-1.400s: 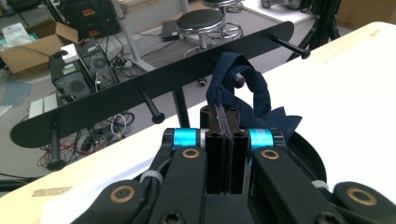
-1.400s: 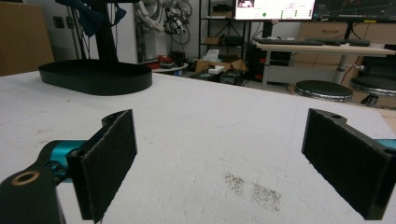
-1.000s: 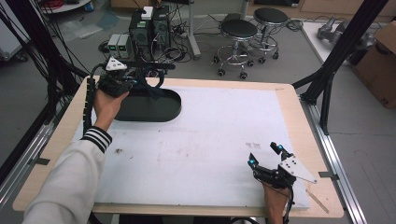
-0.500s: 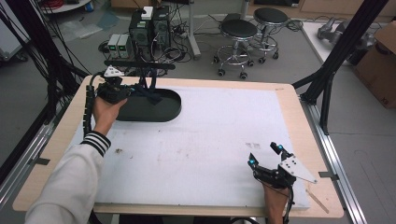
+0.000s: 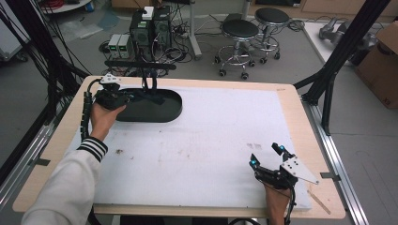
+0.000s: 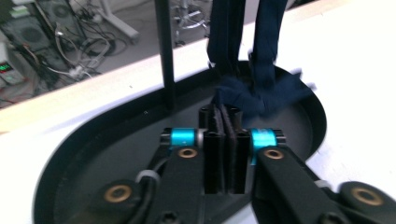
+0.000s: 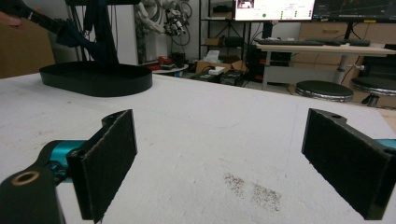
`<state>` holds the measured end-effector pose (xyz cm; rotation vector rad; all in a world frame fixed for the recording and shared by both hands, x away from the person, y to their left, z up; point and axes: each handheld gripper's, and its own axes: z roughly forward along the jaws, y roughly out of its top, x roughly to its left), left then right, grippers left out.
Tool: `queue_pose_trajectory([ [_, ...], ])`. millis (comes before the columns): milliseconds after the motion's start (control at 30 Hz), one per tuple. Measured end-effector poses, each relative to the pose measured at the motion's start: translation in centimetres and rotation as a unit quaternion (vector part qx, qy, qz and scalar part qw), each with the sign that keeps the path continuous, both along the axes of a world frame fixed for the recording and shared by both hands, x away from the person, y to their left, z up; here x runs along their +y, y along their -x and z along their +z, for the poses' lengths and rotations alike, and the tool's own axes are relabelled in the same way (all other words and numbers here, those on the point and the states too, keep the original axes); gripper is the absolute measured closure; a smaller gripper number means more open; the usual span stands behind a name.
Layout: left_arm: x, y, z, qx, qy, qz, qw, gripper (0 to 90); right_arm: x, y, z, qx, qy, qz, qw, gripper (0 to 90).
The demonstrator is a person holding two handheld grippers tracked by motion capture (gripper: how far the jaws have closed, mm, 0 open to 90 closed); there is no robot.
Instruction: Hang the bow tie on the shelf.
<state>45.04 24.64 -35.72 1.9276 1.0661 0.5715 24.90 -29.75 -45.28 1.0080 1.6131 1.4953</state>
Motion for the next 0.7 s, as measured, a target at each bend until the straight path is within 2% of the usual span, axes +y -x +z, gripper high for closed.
queue_pose_trajectory([
  [67, 0.2, 0.2, -0.3, 0.009, 0.002, -0.008, 0.9999, 73.3, 0.0, 0.0, 0.0, 0.000, 0.001, 0.000, 1.0000, 9.4],
  [133, 0.4, 0.6, -0.4, 0.000, 0.006, -0.007, 1.0000, 57.1, 0.0, 0.0, 0.0, -0.001, 0.002, 0.000, 1.0000, 9.4],
  [233, 0.9, 1.4, -0.5, -0.011, 0.025, -0.014, 0.9995, 42.2, 0.0, 0.0, 0.0, 0.000, 0.000, 0.000, 1.0000, 9.4],
  [333, 1.5, 2.5, -0.8, -0.016, 0.052, -0.034, 0.9979, 26.3, -0.1, -0.1, 0.0, -0.001, 0.001, -0.001, 1.0000, 9.4],
  [400, 2.1, 3.7, -0.8, -0.019, 0.056, -0.052, 0.9969, 19.2, -0.1, -0.1, 0.0, 0.001, -0.001, -0.001, 1.0000, 9.4],
  [533, 3.5, 7.4, -1.1, -0.070, 0.078, -0.069, 0.9921, 18.6, -0.1, -0.1, 0.0, 0.001, 0.000, -0.002, 1.0000, 9.4],
  [600, 4.3, 9.4, -1.3, -0.105, 0.081, -0.078, 0.9881, 19.8, 0.0, 0.0, 0.0, 0.000, 0.000, -0.003, 1.0000, 9.4],
  [667, 5.2, 11.5, -1.7, -0.133, 0.088, -0.085, 0.9835, 20.0, 0.0, 0.0, 0.0, -0.004, 0.002, -0.004, 1.0000, 9.4],
  [700, 5.5, 12.3, -1.9, -0.142, 0.090, -0.085, 0.9820, 20.0, -0.1, 0.0, 0.0, -0.003, 0.001, -0.005, 1.0000, 9.4],
])
